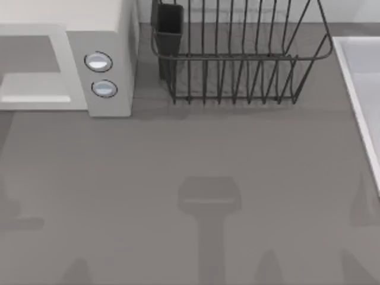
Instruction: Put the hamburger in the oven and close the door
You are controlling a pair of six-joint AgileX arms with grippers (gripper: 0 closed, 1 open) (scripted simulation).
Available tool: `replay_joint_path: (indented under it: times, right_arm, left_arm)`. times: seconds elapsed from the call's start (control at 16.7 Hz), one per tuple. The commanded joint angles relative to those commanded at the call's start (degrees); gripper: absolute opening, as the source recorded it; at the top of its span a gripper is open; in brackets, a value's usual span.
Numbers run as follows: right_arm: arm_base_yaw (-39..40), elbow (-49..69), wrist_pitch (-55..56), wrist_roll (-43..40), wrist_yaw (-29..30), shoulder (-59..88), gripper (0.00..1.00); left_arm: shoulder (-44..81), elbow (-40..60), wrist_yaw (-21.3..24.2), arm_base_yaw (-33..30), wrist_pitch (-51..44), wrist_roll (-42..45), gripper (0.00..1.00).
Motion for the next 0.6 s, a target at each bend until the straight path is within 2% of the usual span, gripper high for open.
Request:
replay_joint_path:
  times: [0.36,0.6]
  right_arm:
    - [0.0,0.0,0.0,0.0,0.0,0.0,1.0]
    - [0.0,0.0,0.0,0.0,0.0,0.0,1.0]
  left_arm:
    - [-10.7,0.25,-9.82,-9.79,-10.81,-0.11,0.0]
    - [-11.09,0.28,-10.17,-10.14,-11.24,-0.15,0.0]
